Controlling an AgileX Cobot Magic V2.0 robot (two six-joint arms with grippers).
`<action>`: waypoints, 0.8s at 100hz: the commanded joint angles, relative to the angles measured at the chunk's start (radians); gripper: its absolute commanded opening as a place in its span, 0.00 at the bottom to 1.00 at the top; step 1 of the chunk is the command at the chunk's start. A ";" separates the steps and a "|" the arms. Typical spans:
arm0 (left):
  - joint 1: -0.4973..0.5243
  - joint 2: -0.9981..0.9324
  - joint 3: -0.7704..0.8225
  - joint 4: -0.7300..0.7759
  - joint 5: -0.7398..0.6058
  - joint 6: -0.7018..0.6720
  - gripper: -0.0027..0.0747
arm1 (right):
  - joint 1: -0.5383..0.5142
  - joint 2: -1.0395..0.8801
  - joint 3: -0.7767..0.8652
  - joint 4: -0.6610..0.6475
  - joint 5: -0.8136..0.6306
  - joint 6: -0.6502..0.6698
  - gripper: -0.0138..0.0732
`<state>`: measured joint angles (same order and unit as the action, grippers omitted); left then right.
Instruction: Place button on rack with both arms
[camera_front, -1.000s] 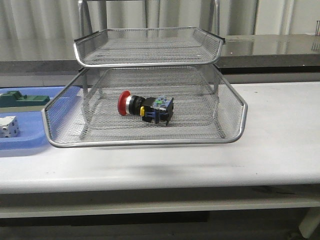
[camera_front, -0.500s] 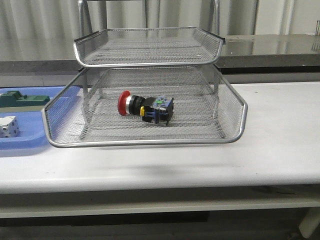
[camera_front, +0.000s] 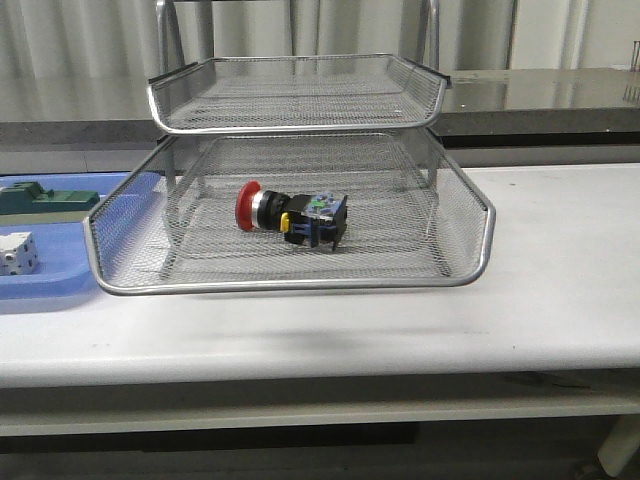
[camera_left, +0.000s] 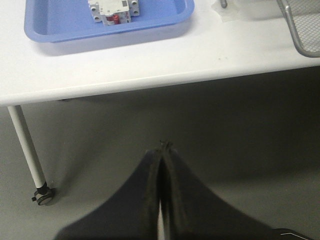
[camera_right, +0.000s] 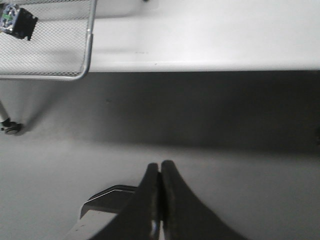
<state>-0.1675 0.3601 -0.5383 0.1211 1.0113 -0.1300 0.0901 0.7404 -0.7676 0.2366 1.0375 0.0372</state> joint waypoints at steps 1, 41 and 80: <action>0.000 0.006 -0.026 -0.003 -0.060 -0.013 0.01 | 0.000 0.073 -0.034 0.112 -0.088 -0.020 0.08; 0.000 0.006 -0.026 -0.003 -0.060 -0.013 0.01 | 0.010 0.366 -0.034 0.474 -0.220 -0.243 0.08; 0.000 0.006 -0.026 -0.003 -0.060 -0.013 0.01 | 0.208 0.565 -0.034 0.486 -0.361 -0.243 0.09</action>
<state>-0.1675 0.3601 -0.5383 0.1202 1.0113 -0.1300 0.2600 1.2926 -0.7676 0.6791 0.7337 -0.1910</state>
